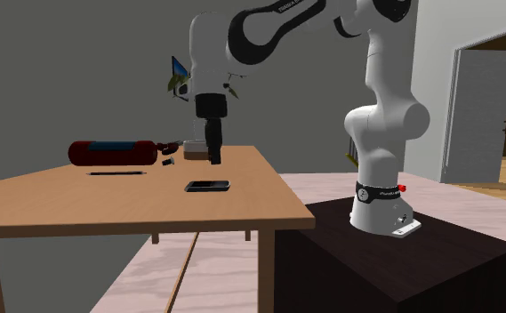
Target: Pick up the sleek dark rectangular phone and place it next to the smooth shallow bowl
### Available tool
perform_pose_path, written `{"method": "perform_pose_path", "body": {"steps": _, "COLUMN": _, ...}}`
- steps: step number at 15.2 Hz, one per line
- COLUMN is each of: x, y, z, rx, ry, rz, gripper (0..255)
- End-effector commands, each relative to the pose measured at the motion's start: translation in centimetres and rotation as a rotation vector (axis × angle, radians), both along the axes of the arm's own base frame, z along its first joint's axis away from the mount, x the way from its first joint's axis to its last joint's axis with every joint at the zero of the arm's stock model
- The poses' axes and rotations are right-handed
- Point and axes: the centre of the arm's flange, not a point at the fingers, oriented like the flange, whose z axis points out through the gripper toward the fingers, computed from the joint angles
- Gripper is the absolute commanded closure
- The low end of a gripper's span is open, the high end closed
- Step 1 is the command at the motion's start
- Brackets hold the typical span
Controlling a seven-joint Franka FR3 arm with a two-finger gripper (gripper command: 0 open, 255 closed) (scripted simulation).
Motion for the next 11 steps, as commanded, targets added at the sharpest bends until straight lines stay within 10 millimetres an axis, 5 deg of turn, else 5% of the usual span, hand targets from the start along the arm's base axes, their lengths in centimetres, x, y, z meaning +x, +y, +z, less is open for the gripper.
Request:
{"method": "perform_pose_path", "body": {"steps": 1, "x": 2.1, "y": -1.0, "z": -1.7, "rx": -0.001, "ry": 0.003, "rz": -0.032, "gripper": 0}}
{"method": "perform_pose_path", "body": {"steps": 11, "x": 2.3, "y": -0.9, "z": -5.9, "rx": 0.0, "ry": 0.003, "rz": -0.036, "gripper": 0}}
